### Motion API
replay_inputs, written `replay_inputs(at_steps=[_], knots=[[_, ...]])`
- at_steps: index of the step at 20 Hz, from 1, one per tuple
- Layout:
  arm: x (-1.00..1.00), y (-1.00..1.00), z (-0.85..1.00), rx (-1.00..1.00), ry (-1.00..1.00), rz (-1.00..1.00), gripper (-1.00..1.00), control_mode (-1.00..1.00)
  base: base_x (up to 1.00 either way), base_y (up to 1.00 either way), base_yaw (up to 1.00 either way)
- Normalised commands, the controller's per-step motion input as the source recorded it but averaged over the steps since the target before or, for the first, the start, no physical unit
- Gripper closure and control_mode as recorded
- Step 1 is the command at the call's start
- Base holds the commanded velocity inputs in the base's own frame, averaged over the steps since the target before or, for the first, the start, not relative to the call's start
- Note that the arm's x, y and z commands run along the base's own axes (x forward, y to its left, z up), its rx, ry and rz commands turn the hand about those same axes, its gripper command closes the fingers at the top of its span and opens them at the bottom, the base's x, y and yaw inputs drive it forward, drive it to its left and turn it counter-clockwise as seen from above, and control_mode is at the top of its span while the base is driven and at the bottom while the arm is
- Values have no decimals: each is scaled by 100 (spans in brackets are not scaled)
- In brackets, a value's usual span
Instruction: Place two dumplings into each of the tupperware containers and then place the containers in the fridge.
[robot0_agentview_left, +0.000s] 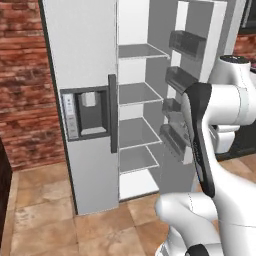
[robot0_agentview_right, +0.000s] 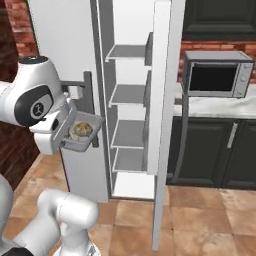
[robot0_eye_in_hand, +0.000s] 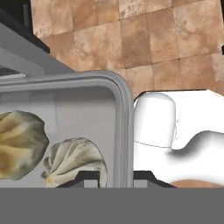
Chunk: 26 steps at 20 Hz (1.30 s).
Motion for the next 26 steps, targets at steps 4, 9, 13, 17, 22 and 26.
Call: replay_inputs(at_steps=[4, 9, 13, 17, 22, 26], knots=[[0, 0, 0, 0, 0, 0, 100, 100, 89, -10, 0], [0, 0, 0, 0, 0, 0, 100, 100, 60, 9, 3], [0, 0, 0, 0, 0, 0, 100, 100, 72, 0, 0], [0, 0, 0, 0, 0, 0, 100, 100, 68, -13, 4], [0, 0, 0, 0, 0, 0, 100, 100, 37, -36, 9], [0, 0, 0, 0, 0, 0, 100, 100, 23, -43, 5]])
